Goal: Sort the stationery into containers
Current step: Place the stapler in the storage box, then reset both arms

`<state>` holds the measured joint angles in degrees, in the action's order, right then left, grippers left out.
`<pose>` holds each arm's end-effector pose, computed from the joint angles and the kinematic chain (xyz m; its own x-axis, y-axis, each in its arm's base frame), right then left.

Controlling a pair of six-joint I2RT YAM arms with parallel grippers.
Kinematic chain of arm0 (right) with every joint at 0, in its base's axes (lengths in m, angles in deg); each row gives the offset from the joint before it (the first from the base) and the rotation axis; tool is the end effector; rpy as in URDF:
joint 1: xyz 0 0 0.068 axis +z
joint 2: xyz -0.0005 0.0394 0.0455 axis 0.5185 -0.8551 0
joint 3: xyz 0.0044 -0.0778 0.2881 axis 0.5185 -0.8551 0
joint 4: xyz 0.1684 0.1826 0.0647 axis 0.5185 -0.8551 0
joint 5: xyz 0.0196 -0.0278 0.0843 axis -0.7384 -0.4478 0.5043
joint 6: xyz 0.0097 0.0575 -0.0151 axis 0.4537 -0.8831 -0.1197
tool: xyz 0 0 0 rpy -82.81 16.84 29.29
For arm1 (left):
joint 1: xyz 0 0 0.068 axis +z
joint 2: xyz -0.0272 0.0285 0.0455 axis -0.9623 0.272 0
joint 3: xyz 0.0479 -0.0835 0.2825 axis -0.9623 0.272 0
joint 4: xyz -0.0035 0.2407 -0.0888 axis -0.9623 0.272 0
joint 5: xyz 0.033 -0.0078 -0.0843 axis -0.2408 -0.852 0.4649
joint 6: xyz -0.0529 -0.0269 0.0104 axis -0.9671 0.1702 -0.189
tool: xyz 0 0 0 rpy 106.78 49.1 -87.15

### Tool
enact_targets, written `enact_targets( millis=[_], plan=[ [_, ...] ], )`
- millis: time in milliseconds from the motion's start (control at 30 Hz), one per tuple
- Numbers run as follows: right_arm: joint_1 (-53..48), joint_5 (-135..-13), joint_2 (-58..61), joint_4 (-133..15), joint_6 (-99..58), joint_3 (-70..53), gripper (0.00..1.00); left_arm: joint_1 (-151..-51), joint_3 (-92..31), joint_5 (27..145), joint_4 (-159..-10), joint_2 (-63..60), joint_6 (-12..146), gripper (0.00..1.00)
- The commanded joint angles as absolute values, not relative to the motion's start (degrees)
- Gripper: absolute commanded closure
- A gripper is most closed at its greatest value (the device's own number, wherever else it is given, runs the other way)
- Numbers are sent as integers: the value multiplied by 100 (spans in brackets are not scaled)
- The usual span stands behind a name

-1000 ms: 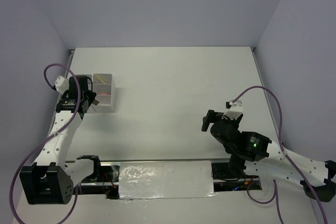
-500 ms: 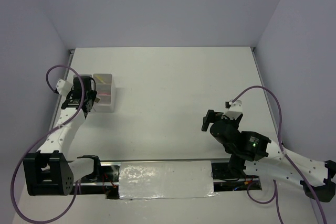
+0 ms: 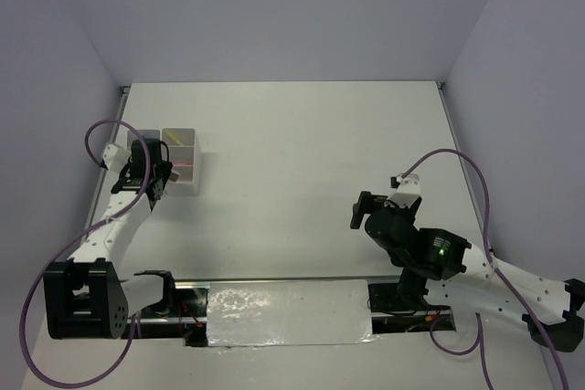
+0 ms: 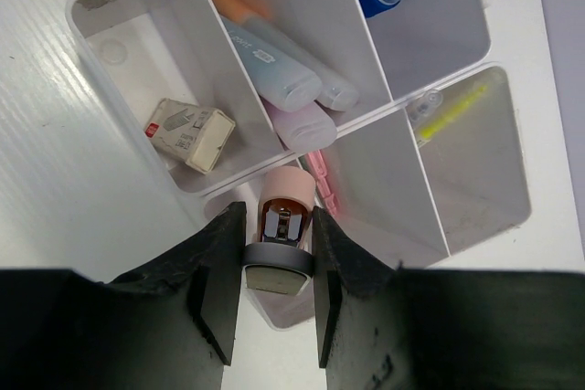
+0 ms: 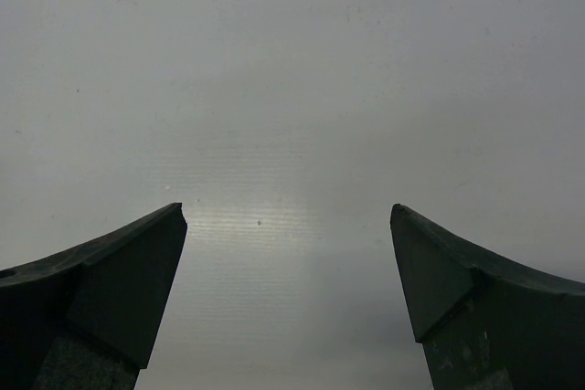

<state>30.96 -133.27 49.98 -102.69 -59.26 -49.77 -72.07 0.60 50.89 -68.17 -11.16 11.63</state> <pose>0.0723 0.0626 0.2671 -0.4264 0.1520 -0.8917 0.0266 0.9875 0.1556 0.2299 0.0288 0.2610 0.1069 -0.8180 -0.5652 -0.7284 0.3224 -0.6045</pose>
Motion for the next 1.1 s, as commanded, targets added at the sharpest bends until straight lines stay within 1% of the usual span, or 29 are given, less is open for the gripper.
enact_targets(
  millis=[0, 67, 167, 200, 267, 300, 367, 400, 467, 500, 567, 667, 700, 767, 800, 867, 933, 967, 1033, 1067],
  plan=[
    [3064, -13406, 5024, -10026, -5892, -5030, 0, -7185, 53, 5122, -7223, -1084, 1003, 87],
    [3064, -13397, 5015, -10026, -5892, -5030, 0, -7193, 53, 5148, -7284, -1084, 1003, 86],
    [3064, -13397, 5006, -10026, -5892, -5021, 0, -7202, 0, 5192, -7250, -1076, 1038, 73],
    [3064, -13397, 5006, -10026, -5892, -5021, 0, -7211, 0, 5157, -7223, -1076, 1038, 62],
    [3055, -13397, 5006, -10026, -5874, -5030, 0, -7202, 35, 5122, -7188, -1111, 1021, 54],
    [3055, -13397, 5006, -10026, -5883, -5030, 0, -7211, 61, 5105, -7188, -1128, 1021, 48],
    [3064, -13388, 5006, -10026, -5883, -5030, 0, -7211, 97, 5096, -7179, -1137, 1020, 42],
    [3064, -13388, 5015, -10017, -5866, -5030, 0, -7211, 88, 5130, -7179, -1137, 1021, 38],
    [3064, -13388, 5015, -10017, -5865, -5030, 0, -7211, 97, 5175, -7179, -1146, 1055, 33],
    [3055, -13388, 5015, -10017, -5857, -5030, 0, -7220, 70, 5183, -7153, -1163, 1056, 28],
    [3055, -13388, 5006, -10017, -5865, -5030, 0, -7237, -8, 5227, -7005, -1198, 1099, 24],
    [3064, -13388, 5032, -10026, -5857, -5021, 0, -7369, -132, 5210, -6855, -1497, 1327, 15],
    [3064, -13362, 5050, -10000, -5831, -5030, 0, -7378, -228, 5262, -6828, -1698, 1485, 14],
    [3064, -13266, 5120, -9833, -5559, -5048, 0, -7378, -430, 5411, -6635, -1848, 2125, 1],
    [3064, -13126, 5181, -9710, -5375, -5048, 0, -7378, -753, 5438, -6286, -1927, 2641, 1],
    [3064, -13020, 5226, -9709, -5277, -4952, 0, -7378, -1210, 5561, -5646, -2050, 3162, 1],
    [3064, -12958, 5270, -9849, -5216, -4794, 0, -7378, -1467, 5622, -5265, -2322, 3804, 1],
    [3064, -12923, 5287, -9928, -5198, -4540, 0, -7378, -1520, 5666, -5002, -2445, 4233, 1],
    [3064, -12835, 5279, -10192, -5014, -4171, 0, -7378, -1634, 5606, -4641, -2735, 4439, 1],
    [3064, -12835, 5261, -10323, -4935, -3690, 0, -7378, -1617, 5701, -4535, -3120, 4640, 1]
  ],
)
